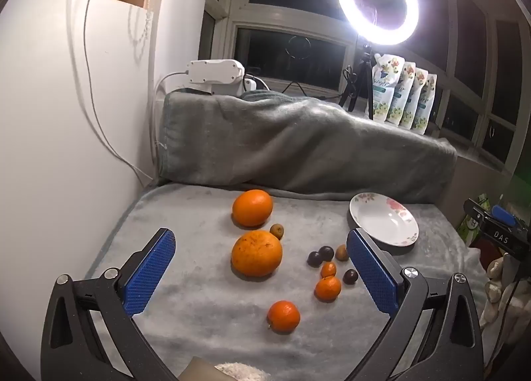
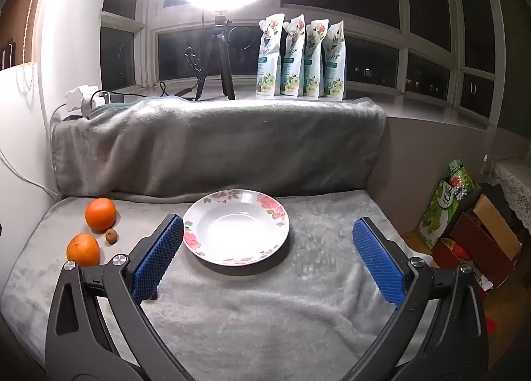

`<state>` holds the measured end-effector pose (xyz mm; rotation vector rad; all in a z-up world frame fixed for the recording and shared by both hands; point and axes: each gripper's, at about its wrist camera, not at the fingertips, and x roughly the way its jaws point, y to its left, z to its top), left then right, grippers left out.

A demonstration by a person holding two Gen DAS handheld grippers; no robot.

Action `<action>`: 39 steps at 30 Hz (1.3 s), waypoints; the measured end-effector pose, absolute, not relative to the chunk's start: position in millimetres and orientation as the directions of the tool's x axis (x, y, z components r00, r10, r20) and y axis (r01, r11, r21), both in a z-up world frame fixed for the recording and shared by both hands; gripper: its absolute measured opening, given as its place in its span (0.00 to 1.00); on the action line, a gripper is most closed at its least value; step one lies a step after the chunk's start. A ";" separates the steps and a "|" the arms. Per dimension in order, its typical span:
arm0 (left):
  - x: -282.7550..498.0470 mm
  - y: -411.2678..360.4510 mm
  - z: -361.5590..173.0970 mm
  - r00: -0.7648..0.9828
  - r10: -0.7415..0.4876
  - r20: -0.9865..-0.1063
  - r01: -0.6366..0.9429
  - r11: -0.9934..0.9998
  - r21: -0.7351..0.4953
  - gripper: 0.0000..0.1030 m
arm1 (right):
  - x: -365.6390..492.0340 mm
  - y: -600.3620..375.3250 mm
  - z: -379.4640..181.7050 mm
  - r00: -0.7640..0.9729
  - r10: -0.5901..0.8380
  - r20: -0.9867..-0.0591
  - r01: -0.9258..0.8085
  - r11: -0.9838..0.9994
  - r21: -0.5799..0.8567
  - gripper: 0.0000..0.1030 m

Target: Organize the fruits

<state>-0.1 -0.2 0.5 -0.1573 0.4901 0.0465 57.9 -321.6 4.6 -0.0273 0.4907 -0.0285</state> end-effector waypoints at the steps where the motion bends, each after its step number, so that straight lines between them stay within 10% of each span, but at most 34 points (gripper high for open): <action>1: -0.8 0.2 0.8 0.882 0.006 -0.470 -0.081 0.987 -0.141 0.99 | 58.1 -321.6 4.8 0.881 -0.035 -0.472 0.022 0.999 -0.032 1.00; 39: 5.1 0.7 1.7 0.878 0.032 -0.477 -0.100 0.988 -0.117 0.99 | 60.7 -318.9 1.4 0.880 -0.010 -0.475 0.007 1.000 -0.009 1.00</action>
